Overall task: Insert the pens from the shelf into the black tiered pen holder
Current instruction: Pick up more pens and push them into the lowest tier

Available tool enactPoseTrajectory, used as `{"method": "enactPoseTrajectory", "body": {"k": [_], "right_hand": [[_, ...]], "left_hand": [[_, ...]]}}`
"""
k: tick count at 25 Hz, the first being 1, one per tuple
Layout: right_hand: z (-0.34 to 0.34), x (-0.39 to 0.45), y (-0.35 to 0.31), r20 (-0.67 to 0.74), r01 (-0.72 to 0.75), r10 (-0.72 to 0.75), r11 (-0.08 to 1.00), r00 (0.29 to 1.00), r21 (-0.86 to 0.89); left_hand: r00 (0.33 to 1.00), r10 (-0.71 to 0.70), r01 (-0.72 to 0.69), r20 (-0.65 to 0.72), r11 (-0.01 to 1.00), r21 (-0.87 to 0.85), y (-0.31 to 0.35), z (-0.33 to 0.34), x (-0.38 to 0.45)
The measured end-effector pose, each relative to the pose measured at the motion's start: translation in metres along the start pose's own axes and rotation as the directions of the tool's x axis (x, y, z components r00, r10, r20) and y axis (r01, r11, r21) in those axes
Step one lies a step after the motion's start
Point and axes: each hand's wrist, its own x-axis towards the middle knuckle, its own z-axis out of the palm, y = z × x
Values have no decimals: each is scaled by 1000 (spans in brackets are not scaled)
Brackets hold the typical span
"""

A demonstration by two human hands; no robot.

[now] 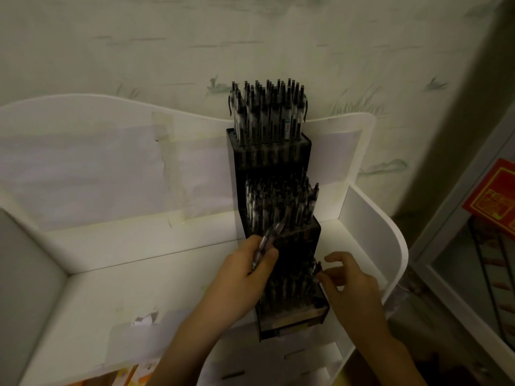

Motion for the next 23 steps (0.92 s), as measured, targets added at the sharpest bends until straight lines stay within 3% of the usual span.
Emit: {"method": "enactPoseTrajectory", "body": {"k": [4, 7, 11, 16, 19, 23], "right_hand": [[-11, 2, -21, -101, 39, -51, 993, 994, -112], [-15, 1, -53, -89, 96, -83, 984, 993, 152], [-13, -4, -81, 188, -111, 17, 856, 982, 505], [-21, -1, -91, 119, -150, 94, 717, 988, 681], [-34, 4, -92, -23, -29, 58, 755, 998, 656], [-23, -8, -85, -55, 162, -153, 902, 987, 401]], "left_hand": [[994, 12, -10, 109, 1000, -16, 4, 1, -3], [988, 25, -24, 155, 1000, -9, 6, 4, -4], [980, 41, -38, 195, 999, -18, 7, 6, -8], [969, 26, -31, 245, 999, 16, 4, -2, -15], [980, -38, 33, 193, 999, 28, -5, -14, -19], [997, -74, 74, -1, 996, 58, -13, -28, -20]]}}
